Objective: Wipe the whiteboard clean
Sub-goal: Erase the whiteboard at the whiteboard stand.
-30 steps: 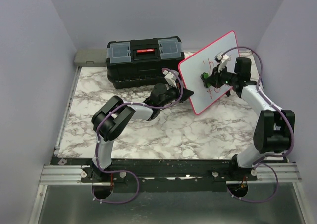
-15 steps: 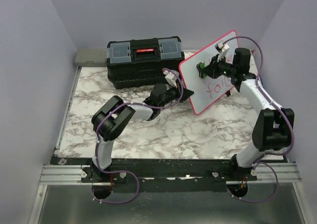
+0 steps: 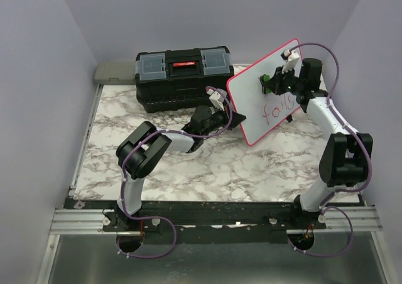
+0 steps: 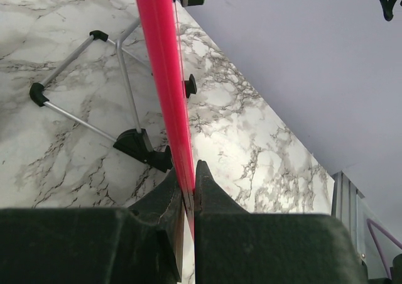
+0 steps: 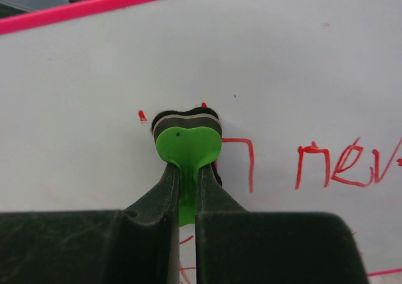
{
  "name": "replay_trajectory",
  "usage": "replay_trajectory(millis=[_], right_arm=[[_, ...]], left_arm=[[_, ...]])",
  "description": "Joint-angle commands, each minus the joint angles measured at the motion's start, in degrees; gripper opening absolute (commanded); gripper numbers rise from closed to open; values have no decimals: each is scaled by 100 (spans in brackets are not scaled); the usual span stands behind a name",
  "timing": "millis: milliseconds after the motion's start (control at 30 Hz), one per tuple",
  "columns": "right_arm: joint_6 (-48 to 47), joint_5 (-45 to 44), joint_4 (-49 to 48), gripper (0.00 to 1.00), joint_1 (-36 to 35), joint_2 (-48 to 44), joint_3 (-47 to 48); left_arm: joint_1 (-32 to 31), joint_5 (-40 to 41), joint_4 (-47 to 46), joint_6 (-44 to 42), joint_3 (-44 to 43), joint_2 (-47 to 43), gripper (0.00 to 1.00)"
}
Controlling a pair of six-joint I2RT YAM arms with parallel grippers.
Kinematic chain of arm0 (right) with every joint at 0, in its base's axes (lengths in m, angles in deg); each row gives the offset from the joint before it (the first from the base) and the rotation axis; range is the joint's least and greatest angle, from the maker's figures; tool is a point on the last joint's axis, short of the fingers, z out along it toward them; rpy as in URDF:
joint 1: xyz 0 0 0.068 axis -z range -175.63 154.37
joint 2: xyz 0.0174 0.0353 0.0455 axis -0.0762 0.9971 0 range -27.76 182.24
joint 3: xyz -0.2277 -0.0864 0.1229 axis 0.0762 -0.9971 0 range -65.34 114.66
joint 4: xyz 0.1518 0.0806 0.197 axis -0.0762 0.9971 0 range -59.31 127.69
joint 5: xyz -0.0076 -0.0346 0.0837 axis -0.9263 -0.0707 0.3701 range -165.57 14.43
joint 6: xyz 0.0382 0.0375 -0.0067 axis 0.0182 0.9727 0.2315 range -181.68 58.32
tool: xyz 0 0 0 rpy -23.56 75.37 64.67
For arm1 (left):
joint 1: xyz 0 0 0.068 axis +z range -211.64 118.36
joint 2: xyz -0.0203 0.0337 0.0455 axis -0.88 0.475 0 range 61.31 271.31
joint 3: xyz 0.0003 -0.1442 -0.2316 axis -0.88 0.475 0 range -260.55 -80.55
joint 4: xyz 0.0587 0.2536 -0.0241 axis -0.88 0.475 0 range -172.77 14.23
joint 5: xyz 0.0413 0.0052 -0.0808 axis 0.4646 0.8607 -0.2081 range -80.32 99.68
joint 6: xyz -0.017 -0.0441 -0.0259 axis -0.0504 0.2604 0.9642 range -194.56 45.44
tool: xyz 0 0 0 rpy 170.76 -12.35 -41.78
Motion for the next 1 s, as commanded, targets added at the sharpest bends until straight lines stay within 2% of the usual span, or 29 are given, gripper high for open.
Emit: replay_trajectory(millis=[0,233,400,633,967], right_arm=[[-511,-127,416,1,170,156,-126],[-1487,1004,1355,1,166,107,-491],[-1665,1478,1295,1,52,-103,-895],[-903,1512,145,1,-329,-471,-1043],[25,769,-454,1,-384,-106,-73]], left_arm=[[-204,-778,-278,-466,-73,15,0],[-205,-784,-234,-475,-129,24,0],[-206,-796,-217,-457,-189,67,0],[-215,-783,-190,-453,-190,86,0],[-223,-765,-208,-448,-143,85,0]])
